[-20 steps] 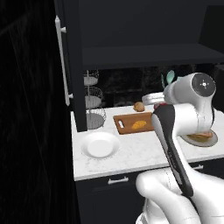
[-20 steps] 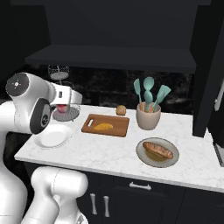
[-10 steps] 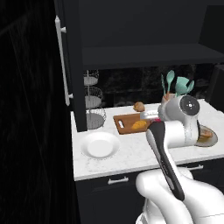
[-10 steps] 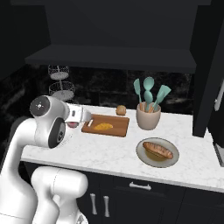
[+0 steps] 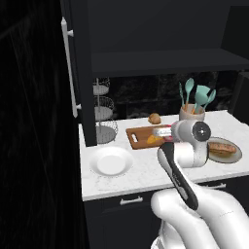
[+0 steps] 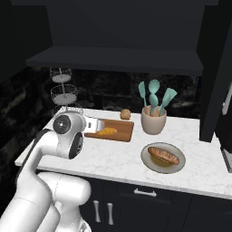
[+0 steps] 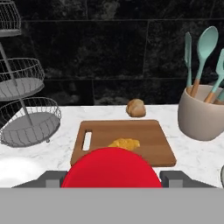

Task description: From the different types of pastries on the counter, select a croissant and place it on the cutting board. Then retrieve a jar of jam from the cabinet and place it alongside the croissant on the cutting board.

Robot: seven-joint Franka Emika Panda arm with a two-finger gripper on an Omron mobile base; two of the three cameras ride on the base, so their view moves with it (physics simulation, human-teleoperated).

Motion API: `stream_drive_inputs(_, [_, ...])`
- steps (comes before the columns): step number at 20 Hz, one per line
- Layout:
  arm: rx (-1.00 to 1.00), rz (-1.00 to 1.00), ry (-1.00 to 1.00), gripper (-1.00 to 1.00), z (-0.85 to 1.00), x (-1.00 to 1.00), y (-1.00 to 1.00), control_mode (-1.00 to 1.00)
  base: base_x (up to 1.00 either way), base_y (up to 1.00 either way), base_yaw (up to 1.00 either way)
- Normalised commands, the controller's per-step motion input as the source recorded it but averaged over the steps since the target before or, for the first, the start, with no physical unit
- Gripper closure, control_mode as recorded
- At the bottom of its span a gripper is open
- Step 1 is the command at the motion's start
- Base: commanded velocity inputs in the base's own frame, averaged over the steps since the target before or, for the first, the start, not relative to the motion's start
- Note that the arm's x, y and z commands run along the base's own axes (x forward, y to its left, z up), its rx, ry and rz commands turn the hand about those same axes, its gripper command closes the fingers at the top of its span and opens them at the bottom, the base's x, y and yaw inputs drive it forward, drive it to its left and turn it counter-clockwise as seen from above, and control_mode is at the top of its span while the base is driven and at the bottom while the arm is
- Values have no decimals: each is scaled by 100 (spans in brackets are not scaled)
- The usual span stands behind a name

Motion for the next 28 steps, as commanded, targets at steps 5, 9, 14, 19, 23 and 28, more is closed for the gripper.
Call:
stream_drive_inputs(5, [0,-3,2,100,-18,100,5,-100,0,0,0])
stream_drive_inputs(9, [0,-1,6,100,1,38,-3,-100,0,0,0])
stream_drive_inputs(14, [1,0,16,100,-16,82,0,-100,0,0,0])
stream_drive_inputs(19, [2,0,8,100,-2,40,0,-100,0,0,0])
stream_drive_inputs(23, [0,-6,0,100,-21,65,11,-100,0,0,0])
stream_drive_inputs(28, [0,-6,0,100,-13,38,12,-100,0,0,0])
